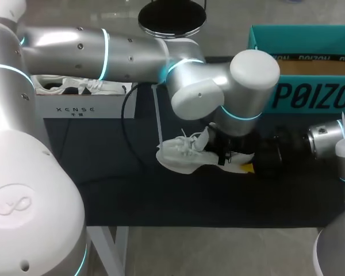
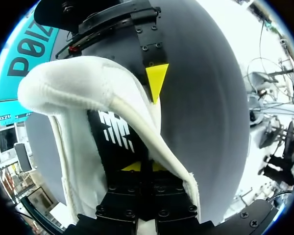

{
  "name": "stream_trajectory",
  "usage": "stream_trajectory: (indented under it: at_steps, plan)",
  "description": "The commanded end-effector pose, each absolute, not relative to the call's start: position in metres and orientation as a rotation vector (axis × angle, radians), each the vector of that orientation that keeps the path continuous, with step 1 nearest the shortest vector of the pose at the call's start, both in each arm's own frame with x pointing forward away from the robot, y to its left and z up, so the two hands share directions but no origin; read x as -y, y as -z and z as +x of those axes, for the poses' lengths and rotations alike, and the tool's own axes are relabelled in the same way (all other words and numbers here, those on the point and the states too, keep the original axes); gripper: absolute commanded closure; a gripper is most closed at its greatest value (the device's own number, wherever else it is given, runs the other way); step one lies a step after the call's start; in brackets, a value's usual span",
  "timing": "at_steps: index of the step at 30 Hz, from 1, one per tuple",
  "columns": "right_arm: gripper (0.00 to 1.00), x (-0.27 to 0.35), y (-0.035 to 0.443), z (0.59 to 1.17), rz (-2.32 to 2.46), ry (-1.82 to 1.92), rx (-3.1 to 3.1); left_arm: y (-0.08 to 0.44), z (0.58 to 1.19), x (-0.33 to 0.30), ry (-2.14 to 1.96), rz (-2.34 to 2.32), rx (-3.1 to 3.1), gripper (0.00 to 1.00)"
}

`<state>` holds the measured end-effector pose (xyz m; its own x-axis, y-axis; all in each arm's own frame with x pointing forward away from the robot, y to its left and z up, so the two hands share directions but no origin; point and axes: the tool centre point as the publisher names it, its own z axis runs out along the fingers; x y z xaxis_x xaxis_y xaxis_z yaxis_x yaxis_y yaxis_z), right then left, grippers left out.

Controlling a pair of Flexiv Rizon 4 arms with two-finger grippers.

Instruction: Take the shoe out of the shoebox, open the shoe tongue, remove and reinsert the insole, then place the shoe into the shoebox

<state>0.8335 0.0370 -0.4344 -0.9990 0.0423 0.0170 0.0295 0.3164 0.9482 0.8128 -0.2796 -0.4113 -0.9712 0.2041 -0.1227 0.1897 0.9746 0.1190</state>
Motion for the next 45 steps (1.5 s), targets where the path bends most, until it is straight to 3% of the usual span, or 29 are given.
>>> stream_trajectory:
  at_steps: [1,45]
  plan:
    - [1.0,-0.041,0.437,0.833,0.07,-1.827,-2.544,0.442,0.826,0.284,-0.163,0.296,-2.987,1.0]
    - [1.0,-0.041,0.437,0.833,0.07,-1.827,-2.544,0.342,0.834,0.281,0.094,0.172,-2.945,1.0]
